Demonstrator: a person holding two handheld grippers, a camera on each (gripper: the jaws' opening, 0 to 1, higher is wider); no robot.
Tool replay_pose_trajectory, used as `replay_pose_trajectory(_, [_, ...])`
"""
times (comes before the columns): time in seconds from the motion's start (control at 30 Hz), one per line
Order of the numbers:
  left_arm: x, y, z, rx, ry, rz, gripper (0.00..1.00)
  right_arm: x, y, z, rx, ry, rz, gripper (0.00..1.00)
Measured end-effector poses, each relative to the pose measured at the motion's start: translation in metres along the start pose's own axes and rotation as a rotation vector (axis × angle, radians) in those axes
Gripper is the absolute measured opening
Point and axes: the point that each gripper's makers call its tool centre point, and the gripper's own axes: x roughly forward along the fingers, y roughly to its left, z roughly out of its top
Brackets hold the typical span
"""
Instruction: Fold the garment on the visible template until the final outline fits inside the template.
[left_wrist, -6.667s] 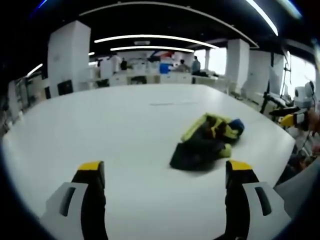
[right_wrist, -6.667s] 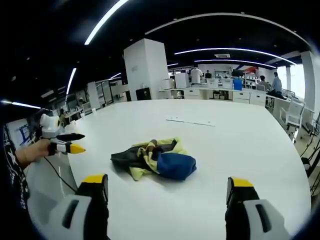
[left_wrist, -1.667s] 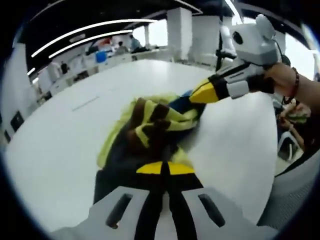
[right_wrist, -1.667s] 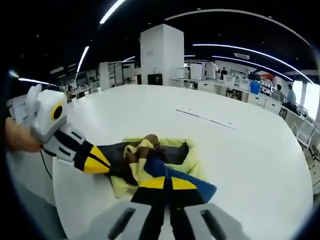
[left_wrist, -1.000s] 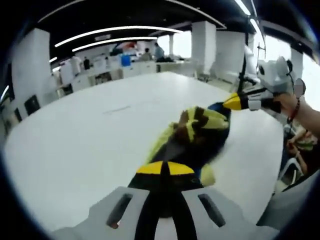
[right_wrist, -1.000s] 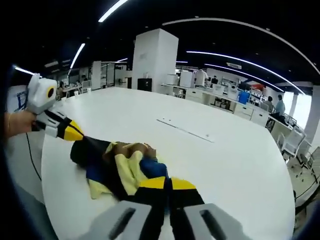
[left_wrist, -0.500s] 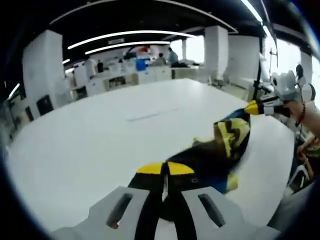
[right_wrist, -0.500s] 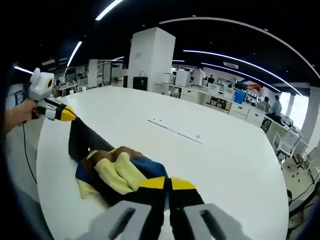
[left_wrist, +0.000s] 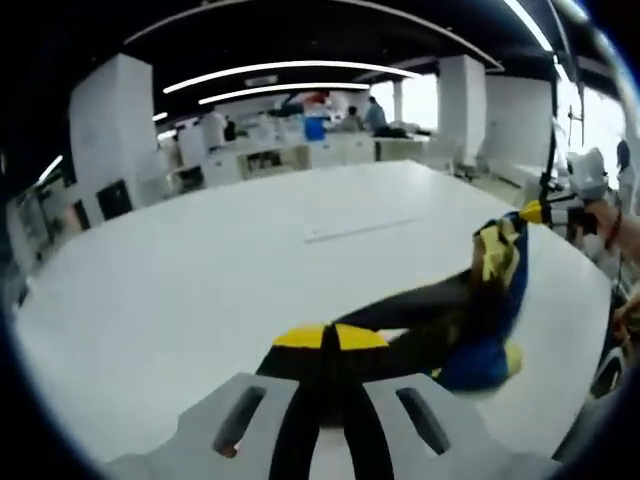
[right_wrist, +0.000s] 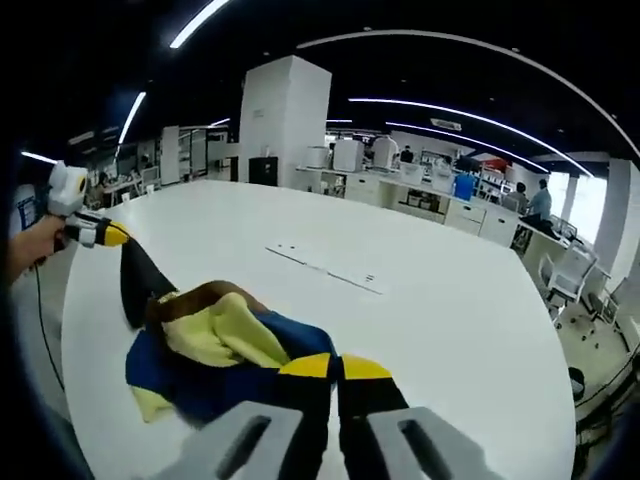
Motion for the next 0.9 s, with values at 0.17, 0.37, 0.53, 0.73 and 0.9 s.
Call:
replay_pose_trajectory(0.17, [0.004, 0.018, -0.01, -0.045, 0.021, 0.024, 0.0, 0.015, -0.01, -0.008, 0.031, 0.026, 0.0, 0.0])
replay_pose_trajectory(0.37, [0.009, 0.039, -0.021, -0.065, 0.044, 0.072, 0.0, 0.029, -0.026, -0.019, 0.044, 0.066, -0.023, 0.0])
replay_pose_trajectory(0.53, [0.013, 0.053, -0.031, -0.099, 0.065, 0.089, 0.0, 0.039, -0.033, -0.031, 0.069, 0.101, -0.029, 0.0])
replay_pose_trajectory(0.73, [0.025, 0.058, -0.052, -0.124, 0.136, 0.089, 0.0, 0.052, -0.033, -0.05, 0.107, 0.157, -0.02, 0.0])
replay_pose_trajectory(0.9, [0.039, 0.06, -0.066, -0.101, 0.205, 0.086, 0.0, 0.065, -0.033, -0.063, 0.17, 0.19, -0.01, 0.0])
